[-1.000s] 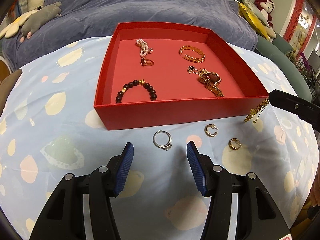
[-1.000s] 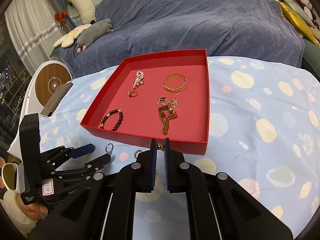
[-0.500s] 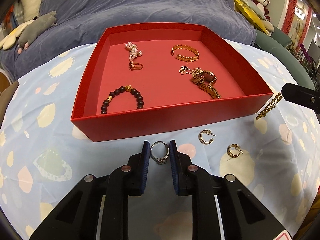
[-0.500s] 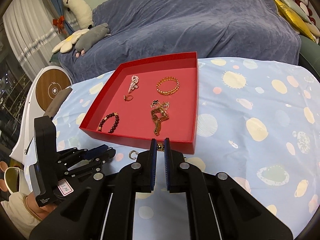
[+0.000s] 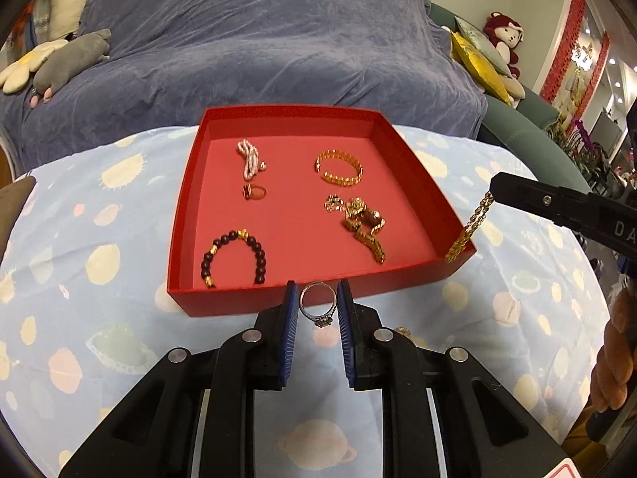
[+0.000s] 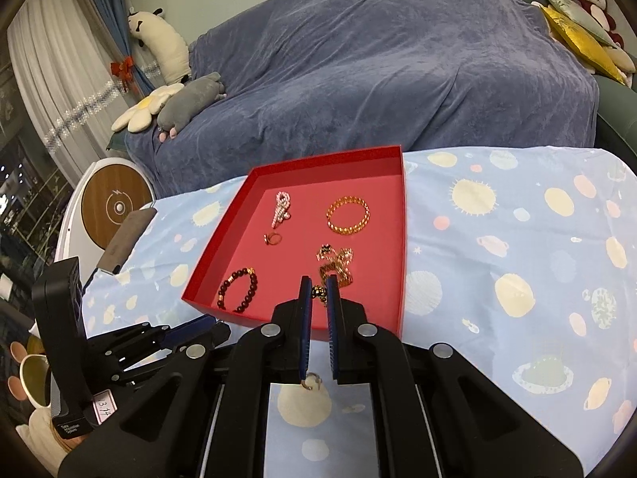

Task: Organize jewelry
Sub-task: 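Lower the silver ring and gold chain into the red box and open both tools, then withdraw both tools from the box toward the two gold hoop earrings, then grasp one gold hoop earring with the right tool while the left tool grasps the other, then carry both hoop earrings into the red box and open both tools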

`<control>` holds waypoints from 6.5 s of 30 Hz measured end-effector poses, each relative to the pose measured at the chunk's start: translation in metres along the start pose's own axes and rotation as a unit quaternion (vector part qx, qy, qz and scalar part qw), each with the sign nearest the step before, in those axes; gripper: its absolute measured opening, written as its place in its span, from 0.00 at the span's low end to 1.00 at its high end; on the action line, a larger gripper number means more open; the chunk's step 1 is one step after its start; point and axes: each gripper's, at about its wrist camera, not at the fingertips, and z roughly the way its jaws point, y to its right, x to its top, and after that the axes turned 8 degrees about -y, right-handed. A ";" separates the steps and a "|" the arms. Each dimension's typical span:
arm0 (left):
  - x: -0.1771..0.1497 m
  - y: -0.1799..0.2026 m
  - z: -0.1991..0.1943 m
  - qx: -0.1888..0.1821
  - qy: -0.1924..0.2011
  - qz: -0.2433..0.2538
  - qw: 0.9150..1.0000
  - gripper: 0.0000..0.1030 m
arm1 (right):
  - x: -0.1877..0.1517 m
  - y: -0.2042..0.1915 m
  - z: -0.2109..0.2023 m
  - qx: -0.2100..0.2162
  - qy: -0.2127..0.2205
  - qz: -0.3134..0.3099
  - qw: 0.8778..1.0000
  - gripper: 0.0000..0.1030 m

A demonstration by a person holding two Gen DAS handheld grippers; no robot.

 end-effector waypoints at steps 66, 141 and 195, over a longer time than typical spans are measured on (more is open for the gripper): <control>0.013 -0.019 0.006 0.074 0.013 -0.028 0.997 0.53 | -0.060 -0.009 0.049 0.001 -0.108 -0.052 0.993 0.36; -0.017 0.050 0.066 0.054 -0.040 0.057 0.996 0.17 | -0.080 0.020 0.054 -0.037 -0.117 -0.057 0.991 0.27; 0.073 -0.042 0.055 0.052 0.010 -0.072 0.996 0.17 | 0.028 -0.023 0.125 -0.003 -0.068 0.006 0.998 0.18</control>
